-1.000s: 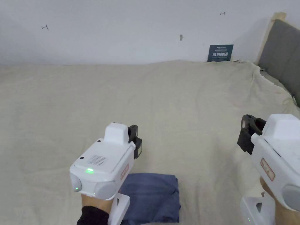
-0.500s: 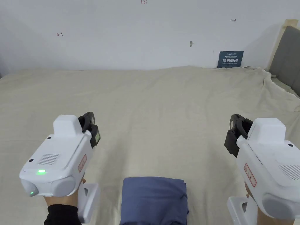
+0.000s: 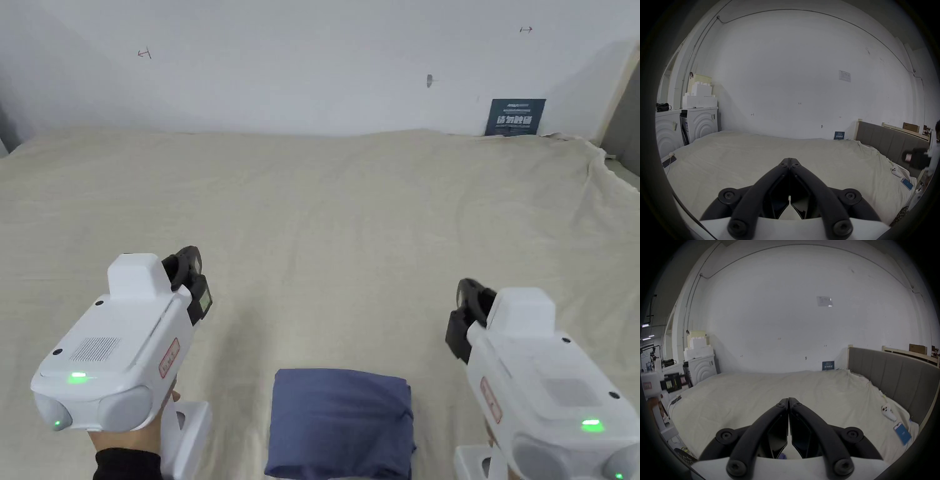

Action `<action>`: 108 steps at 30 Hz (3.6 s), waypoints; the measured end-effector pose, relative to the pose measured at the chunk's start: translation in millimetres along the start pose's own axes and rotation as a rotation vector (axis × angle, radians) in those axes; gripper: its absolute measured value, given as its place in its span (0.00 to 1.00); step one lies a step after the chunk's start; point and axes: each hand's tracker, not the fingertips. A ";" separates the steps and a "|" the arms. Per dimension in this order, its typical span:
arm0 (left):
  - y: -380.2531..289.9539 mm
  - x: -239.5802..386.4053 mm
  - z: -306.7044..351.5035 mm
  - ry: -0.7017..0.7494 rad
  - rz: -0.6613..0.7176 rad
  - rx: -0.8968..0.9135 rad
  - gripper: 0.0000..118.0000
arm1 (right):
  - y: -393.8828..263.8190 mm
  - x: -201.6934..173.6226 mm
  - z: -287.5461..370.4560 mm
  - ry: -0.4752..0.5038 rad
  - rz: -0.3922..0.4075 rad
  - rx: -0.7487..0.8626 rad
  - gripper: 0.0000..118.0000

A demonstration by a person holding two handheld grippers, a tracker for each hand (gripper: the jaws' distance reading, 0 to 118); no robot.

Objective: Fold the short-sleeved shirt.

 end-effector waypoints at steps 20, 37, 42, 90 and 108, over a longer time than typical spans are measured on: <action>-64.2 -33.3 3.8 -0.021 0.053 -0.186 0.00 | -164.1 -66.8 -79.7 0.159 -0.013 -0.394 0.00; -120.6 -13.7 -40.5 -0.133 0.236 -0.617 0.85 | -185.9 -64.7 -79.3 0.162 -0.014 -0.422 0.00; -141.9 -14.0 -75.5 -0.267 0.317 -0.802 0.87 | -185.3 -63.2 -79.4 0.166 -0.017 -0.426 0.00; -14.3 -285.8 -127.8 -0.097 0.240 -0.848 0.17 | 1.0 -33.8 -72.0 0.171 0.043 -0.033 0.00; -78.0 -406.3 -153.3 0.265 0.221 -0.984 0.19 | -0.9 -69.4 -116.3 0.162 0.044 -0.077 0.00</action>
